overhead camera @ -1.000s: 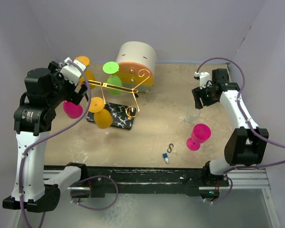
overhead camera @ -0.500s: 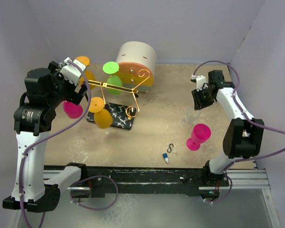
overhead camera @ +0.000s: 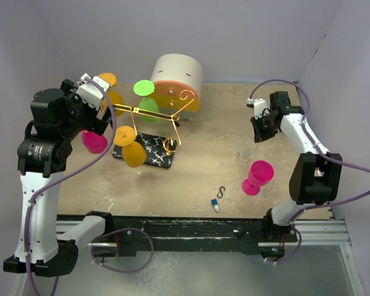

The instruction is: Place the wine glass upside down on the wine glass rack

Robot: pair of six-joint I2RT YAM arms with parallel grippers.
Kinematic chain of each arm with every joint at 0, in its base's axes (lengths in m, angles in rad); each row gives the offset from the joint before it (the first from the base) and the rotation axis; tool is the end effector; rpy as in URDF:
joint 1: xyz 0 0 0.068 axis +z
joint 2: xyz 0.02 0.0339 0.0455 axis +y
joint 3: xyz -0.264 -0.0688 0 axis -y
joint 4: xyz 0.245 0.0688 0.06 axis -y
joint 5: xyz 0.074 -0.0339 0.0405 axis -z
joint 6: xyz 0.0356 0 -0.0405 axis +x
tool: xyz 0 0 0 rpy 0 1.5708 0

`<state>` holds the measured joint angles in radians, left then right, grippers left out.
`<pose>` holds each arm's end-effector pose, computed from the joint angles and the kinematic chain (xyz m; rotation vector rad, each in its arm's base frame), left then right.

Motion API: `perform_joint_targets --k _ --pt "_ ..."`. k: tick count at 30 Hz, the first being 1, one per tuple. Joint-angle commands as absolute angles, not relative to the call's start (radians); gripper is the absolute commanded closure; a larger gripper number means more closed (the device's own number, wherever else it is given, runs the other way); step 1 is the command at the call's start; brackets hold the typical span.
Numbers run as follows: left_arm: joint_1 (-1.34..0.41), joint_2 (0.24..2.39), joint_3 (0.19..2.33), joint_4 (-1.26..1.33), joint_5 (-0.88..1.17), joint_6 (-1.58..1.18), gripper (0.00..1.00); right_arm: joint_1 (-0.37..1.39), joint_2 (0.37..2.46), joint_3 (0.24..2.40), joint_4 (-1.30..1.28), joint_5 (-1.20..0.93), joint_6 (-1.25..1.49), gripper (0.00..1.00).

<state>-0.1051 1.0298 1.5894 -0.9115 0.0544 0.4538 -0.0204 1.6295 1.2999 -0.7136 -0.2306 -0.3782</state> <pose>0.1616 -0.0190 0.4829 0.5664 1.8412 0.1816 0.3415 0.0012 0.2606 -0.5378 2.5212 0.1547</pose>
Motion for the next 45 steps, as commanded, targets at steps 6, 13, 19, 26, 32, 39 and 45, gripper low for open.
perform_joint_targets --k 6,13,19,26,32,39,45 --pt "-0.092 1.011 1.595 -0.844 0.04 0.404 0.01 -0.022 1.553 1.324 -0.756 -0.256 -0.413 1.0" --pt "-0.089 1.015 1.593 -0.834 0.051 0.378 0.01 -0.02 1.506 1.379 -0.73 -0.29 -0.403 1.0" --pt "-0.081 1.038 1.617 -0.817 0.176 0.316 0.01 0.0 1.46 1.438 -0.717 -0.319 -0.385 1.0" --pt "-0.081 1.074 1.678 -0.776 0.353 0.214 0.01 0.091 1.392 1.521 -0.716 -0.335 -0.356 1.0" --pt "-0.083 1.122 1.721 -0.703 0.467 0.086 0.01 0.179 1.348 1.664 -0.727 -0.326 -0.319 1.0" --pt "-0.083 1.201 1.735 -0.55 0.656 -0.143 0.04 0.21 1.325 1.861 -0.697 -0.368 -0.281 1.0" --pt "-0.088 1.257 1.716 -0.394 0.727 -0.304 0.06 0.228 1.296 1.939 -0.582 -0.463 -0.222 1.0"
